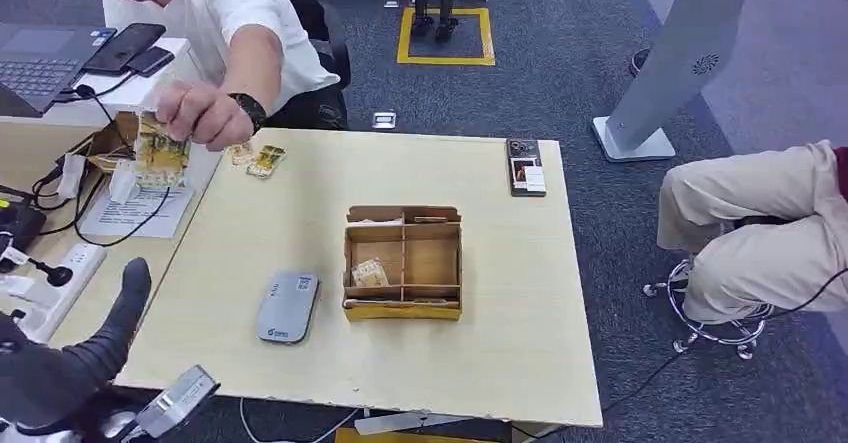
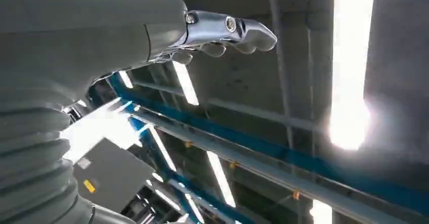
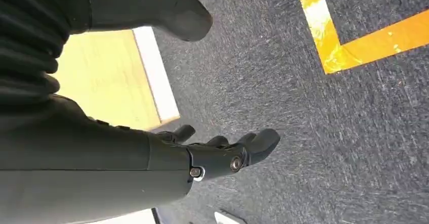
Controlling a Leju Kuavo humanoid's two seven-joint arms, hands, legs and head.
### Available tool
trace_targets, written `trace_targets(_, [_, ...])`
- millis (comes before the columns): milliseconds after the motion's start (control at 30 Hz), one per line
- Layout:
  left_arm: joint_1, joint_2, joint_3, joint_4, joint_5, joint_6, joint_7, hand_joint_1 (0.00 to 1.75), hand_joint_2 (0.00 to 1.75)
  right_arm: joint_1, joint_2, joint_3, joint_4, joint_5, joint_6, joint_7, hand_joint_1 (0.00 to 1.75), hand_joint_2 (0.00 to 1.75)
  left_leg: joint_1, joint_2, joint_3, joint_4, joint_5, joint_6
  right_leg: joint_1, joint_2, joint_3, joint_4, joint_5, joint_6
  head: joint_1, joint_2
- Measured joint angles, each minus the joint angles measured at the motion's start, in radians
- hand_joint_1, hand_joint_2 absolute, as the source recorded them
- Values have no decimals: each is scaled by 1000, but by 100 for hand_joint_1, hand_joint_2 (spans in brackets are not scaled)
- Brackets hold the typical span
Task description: Pass the card to the sensor for recognition and then transmit it.
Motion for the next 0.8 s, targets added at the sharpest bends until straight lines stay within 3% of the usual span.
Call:
trace_targets(167, [-10,0,-8,85,-18,0,7,0,175,-1,0,3,0,-3,-2,9,0,175,0,0,0,0,0,0,0,0,-1,0,0,0,-1,0])
trace_targets(300, [-22,0,-8,188,86,0,4,0,175,-1,0,8,0,-7,-10,13,0,175,1,0,0,0,0,0,0,0,-1,0,0,0,0,0])
trace_targets(533, [-32,0,-13,278,122,0,24,0,175,-1,0,12,0,-8,-15,14,0,175,0,0,0,0,0,0,0,1,-1,0,0,0,0,0])
trace_targets(800, [-111,2,32,480,-8,0,4,0,175,-1,-5,25,0,19,-7,24,0,175,0,1,0,0,0,0,0,1,-1,0,1,0,0,0])
